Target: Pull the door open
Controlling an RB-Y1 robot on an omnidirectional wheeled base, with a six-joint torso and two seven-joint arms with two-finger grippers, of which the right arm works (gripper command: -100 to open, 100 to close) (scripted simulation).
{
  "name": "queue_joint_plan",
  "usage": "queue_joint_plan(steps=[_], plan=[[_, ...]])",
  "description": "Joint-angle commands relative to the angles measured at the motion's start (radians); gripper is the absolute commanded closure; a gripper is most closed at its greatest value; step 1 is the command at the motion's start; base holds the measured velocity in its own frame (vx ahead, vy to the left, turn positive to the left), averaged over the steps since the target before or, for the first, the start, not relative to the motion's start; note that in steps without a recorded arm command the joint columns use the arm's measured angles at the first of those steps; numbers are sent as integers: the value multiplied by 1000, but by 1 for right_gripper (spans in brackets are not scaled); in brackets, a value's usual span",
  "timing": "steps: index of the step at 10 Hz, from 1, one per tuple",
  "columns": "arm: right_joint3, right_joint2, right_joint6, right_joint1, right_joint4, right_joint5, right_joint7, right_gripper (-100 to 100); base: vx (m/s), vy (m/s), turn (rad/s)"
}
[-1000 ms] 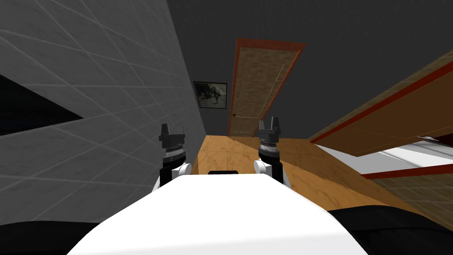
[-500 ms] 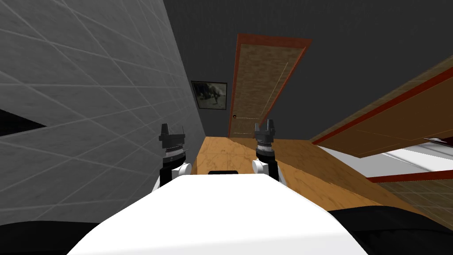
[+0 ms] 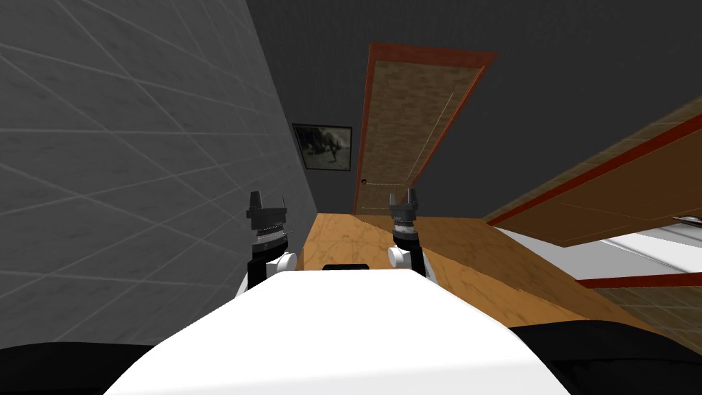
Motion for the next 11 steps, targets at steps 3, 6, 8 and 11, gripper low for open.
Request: queue_joint_plan(steps=[3,6,8,11], plan=[[7,-13,-18,-19,70,-15,-71,-100,92,10,-7],[14,-24,-32,-37,131,-28,-134,-100,103,8,-7],[19,-32,-41,-49,174,-38,-178,-100,102,9,-7],[27,-44,-56,-68,241,-52,-247,-100,98,15,-9]])
